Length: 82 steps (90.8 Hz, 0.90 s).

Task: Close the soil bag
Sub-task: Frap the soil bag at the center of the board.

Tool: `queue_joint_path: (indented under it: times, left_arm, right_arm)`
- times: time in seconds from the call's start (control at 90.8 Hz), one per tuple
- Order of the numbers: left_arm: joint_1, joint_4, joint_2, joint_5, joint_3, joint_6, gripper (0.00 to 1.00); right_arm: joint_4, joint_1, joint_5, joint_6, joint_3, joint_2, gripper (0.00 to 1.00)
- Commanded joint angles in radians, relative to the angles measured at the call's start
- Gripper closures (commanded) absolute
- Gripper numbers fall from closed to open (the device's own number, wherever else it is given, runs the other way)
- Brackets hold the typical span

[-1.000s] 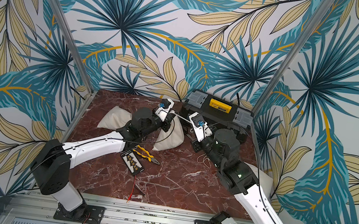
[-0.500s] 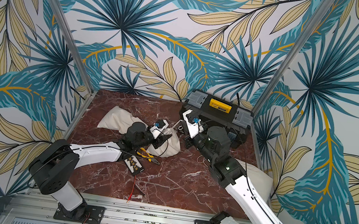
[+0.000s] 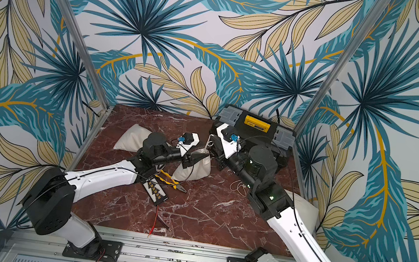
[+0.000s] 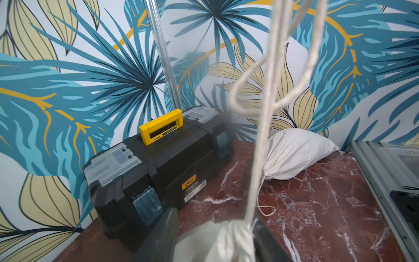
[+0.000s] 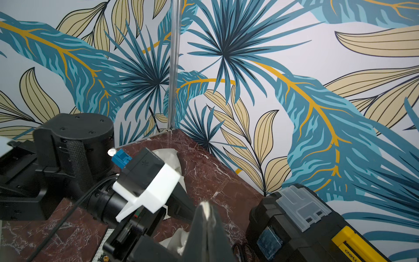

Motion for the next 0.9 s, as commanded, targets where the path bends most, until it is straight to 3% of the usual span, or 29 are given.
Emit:
queue_joint_path:
  times: [0.0,0.418,0.573,0.782,0.892]
  left_arm:
    - [-0.007,-0.052,-0.012,0.042,0.051,0.011,0.55]
    - [-0.045,-0.195,-0.07,-0.013,0.104,0.04,0.72]
    - [-0.054,-0.253,-0.089,-0.041,0.124,0.057,0.74]
    - [-0.06,-0.31,-0.08,-0.097,0.115,0.073,0.9]
    - [-0.063,-0.335,-0.061,-0.209,0.075,0.091,0.98]
  right_arm:
    - [0.011,-0.003,-0.003,0.01,0.023,-0.004,1.0]
    - [-0.017,-0.003,0.028,-0.003,0.024,0.008,1.0]
    - [-0.015,-0.003,0.033,-0.003,0.014,0.013,1.0]
    - [-0.018,-0.004,0.056,-0.006,0.015,-0.007,1.0]
    - [-0.002,-0.004,0.083,-0.005,0.016,-0.057,1.0]
